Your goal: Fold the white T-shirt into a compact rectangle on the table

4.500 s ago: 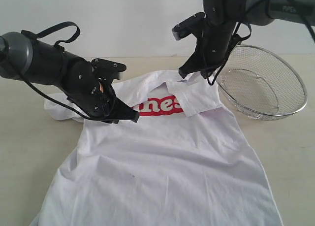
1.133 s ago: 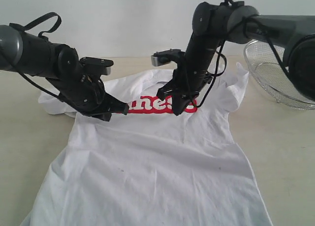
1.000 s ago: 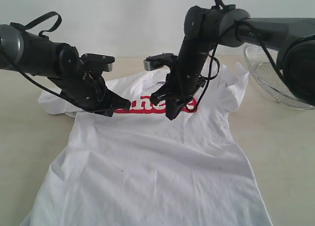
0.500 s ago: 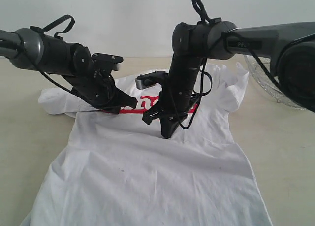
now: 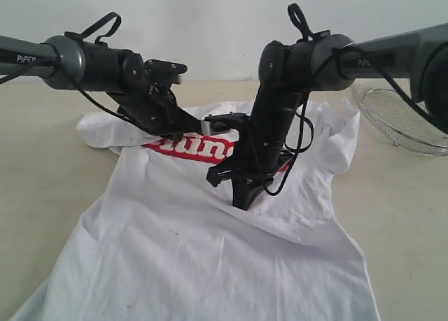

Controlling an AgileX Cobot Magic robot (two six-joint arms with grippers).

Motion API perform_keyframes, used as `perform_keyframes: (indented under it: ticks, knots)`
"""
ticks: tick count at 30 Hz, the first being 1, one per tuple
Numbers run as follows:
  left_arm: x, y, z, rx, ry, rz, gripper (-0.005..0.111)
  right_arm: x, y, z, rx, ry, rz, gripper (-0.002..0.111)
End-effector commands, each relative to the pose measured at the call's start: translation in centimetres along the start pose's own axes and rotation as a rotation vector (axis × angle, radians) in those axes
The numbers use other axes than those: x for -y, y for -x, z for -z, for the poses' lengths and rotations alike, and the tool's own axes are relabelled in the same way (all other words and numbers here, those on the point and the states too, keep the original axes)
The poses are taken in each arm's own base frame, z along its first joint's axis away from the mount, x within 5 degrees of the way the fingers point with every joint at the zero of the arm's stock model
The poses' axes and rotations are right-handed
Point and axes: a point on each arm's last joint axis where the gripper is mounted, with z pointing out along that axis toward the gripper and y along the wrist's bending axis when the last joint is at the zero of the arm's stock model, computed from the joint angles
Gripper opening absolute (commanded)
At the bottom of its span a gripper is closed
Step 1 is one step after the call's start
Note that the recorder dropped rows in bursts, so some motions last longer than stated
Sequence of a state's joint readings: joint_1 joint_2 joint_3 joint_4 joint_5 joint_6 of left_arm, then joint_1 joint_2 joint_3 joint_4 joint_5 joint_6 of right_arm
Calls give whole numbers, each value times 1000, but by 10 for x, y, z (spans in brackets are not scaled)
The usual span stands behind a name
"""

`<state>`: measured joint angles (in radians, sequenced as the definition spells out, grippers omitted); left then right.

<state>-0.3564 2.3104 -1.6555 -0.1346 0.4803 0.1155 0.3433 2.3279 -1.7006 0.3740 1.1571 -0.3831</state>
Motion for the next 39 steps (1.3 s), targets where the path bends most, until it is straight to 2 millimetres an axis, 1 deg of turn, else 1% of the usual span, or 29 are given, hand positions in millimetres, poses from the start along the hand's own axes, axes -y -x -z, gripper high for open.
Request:
perform_keyframes:
  ticks: [1,5,7,9,11,12,14,16,19,20,21,22,23,24,25,26,28,30,31,33,35,37,39]
  knots:
    - [-10,8,4,44,16,6,5,12,-24,-38,-205,-6,-13,0]
    - [-25,13,2,116,41,30,5,12,-24,-38,-206,-5,-13,0]
    - [-37,15,-2,141,57,48,5,12,-24,-38,-206,-5,-13,0]
    - [-51,16,-9,154,73,68,5,12,-24,-38,-206,-5,-15,0]
    - [-64,18,-20,160,86,86,5,12,-24,-38,-206,-5,-15,0]
    - [-71,21,-24,173,92,98,5,12,-24,-38,-206,-5,-15,0]
    - [-79,25,-30,183,97,114,5,12,-24,-38,-206,-5,-15,0]
    - [-87,37,-30,214,103,120,5,12,-24,-38,-206,-5,-15,0]
    - [-95,57,-18,288,118,101,5,12,-24,-38,-207,-8,-17,0]
    - [-100,73,-4,352,132,83,5,12,-24,-38,-209,-13,-14,0]
    - [-103,79,1,372,137,85,5,13,-24,-38,-211,-16,-12,0]
    - [-108,87,10,390,141,87,5,13,-24,-38,-213,-22,-9,0]
    - [-110,91,19,369,136,90,5,14,-25,-38,-216,-28,-6,0]
    - [-113,93,31,310,129,89,5,15,-25,-38,-220,-38,-1,0]
    - [-113,92,35,279,130,82,5,15,-25,-38,-224,-46,6,0]
    - [-116,86,43,176,139,65,5,17,-26,-36,-229,-71,19,0]
    - [-120,71,50,11,114,62,5,15,-25,-24,-207,-92,34,0]
    - [-120,57,51,-133,55,64,5,5,-23,4,-141,-112,52,0]
    - [-115,53,54,-171,-9,72,5,2,-22,18,-98,-143,70,0]
    - [-97,53,63,-177,-185,57,5,5,-18,37,-6,-253,80,0]
    - [-87,55,72,-160,-257,72,5,11,-17,40,16,-319,58,0]
    - [-79,53,79,-179,-247,48,5,18,-18,42,24,-333,43,0]
    - [-78,46,84,-222,-183,9,5,21,-18,43,25,-333,42,0]
